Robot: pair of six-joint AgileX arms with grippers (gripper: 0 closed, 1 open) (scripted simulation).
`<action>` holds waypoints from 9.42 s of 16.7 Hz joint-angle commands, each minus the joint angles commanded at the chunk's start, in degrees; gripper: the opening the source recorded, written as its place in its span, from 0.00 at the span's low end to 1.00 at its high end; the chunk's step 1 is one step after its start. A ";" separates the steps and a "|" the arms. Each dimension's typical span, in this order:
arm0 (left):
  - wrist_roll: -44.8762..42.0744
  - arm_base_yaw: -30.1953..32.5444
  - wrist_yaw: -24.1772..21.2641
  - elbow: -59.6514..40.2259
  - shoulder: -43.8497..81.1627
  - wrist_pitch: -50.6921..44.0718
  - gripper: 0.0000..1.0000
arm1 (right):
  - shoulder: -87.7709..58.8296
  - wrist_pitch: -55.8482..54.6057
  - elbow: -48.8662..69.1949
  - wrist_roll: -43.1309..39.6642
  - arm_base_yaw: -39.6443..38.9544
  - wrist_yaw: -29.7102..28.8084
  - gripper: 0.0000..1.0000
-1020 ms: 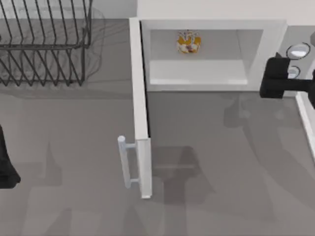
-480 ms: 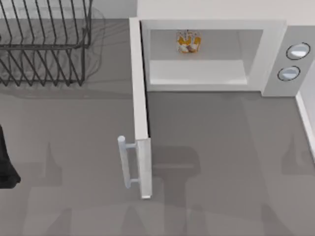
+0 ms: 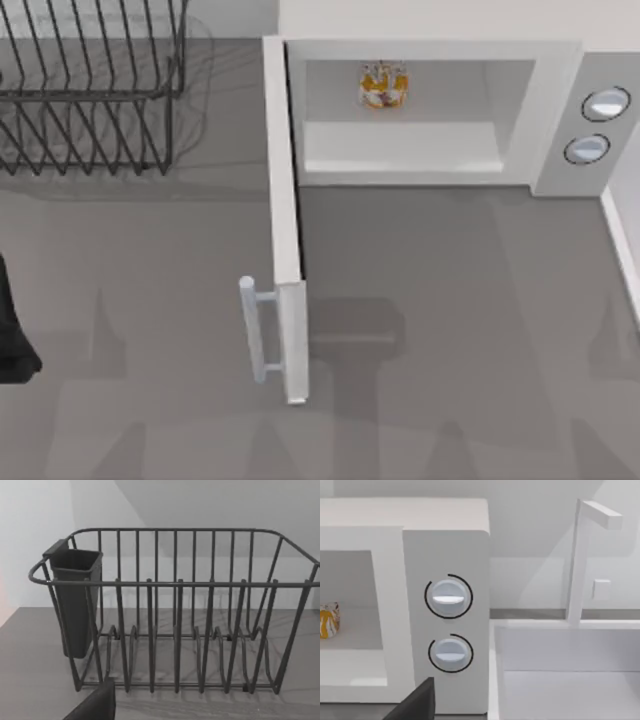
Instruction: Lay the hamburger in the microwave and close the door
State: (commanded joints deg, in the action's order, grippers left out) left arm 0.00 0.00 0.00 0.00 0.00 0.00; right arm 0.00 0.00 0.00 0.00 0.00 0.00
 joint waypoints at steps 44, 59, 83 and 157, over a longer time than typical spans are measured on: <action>0.07 27.10 27.17 -6.15 -0.70 -7.25 0.00 | 0.00 0.00 0.00 0.00 0.00 0.00 1.00; -0.06 41.14 41.96 -13.36 8.49 -4.79 0.00 | 0.00 0.00 0.00 0.00 0.00 0.00 1.00; 24.91 38.36 26.48 -43.82 60.88 -30.88 0.00 | 0.00 0.00 0.00 0.00 0.00 0.00 1.00; 57.20 69.65 41.78 -98.12 126.56 -34.47 0.00 | 0.00 0.00 0.00 0.00 0.00 0.00 1.00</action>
State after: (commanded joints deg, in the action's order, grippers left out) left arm 57.20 69.65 41.78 -98.12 126.56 -34.47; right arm 0.00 0.00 0.00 0.00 0.00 0.00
